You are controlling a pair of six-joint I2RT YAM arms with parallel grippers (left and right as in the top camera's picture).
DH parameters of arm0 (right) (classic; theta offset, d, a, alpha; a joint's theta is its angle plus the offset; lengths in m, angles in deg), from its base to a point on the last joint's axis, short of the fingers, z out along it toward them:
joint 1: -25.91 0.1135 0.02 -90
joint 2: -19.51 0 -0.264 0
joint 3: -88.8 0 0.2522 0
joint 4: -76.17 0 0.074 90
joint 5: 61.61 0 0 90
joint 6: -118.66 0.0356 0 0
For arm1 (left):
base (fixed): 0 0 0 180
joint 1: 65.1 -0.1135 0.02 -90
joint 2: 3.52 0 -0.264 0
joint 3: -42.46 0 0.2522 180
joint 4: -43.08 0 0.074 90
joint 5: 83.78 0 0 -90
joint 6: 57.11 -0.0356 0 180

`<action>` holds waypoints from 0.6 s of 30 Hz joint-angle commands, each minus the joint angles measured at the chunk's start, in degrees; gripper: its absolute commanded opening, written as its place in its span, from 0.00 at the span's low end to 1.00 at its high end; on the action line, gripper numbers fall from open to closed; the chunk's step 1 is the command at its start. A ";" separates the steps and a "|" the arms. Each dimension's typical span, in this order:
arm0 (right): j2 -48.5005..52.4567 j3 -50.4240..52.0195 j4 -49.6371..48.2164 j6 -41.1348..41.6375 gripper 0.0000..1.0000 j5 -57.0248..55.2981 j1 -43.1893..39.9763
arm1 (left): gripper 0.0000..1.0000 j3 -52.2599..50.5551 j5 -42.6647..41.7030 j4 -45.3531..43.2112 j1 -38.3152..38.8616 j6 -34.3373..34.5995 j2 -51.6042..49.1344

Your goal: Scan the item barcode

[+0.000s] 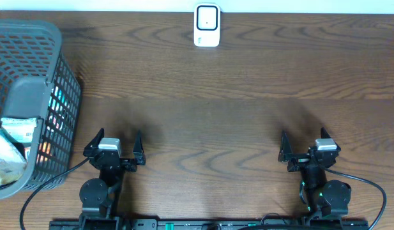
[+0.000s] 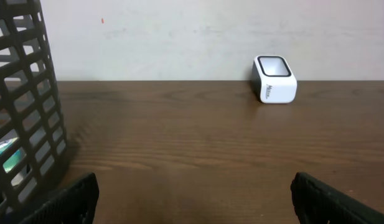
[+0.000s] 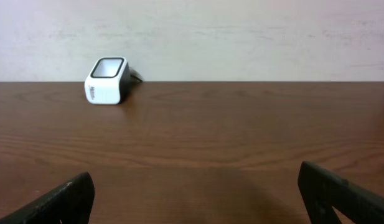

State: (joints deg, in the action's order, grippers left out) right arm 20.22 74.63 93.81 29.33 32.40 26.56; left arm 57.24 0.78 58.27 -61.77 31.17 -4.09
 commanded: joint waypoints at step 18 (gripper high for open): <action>-0.33 0.07 0.22 0.55 0.99 -0.46 -0.28 | 0.98 -0.72 -19.63 -19.63 0.24 11.19 0.31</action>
State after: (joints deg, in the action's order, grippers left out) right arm 20.22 74.63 93.79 29.33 32.40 26.56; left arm 56.76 -15.24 42.40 -61.77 39.15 -4.12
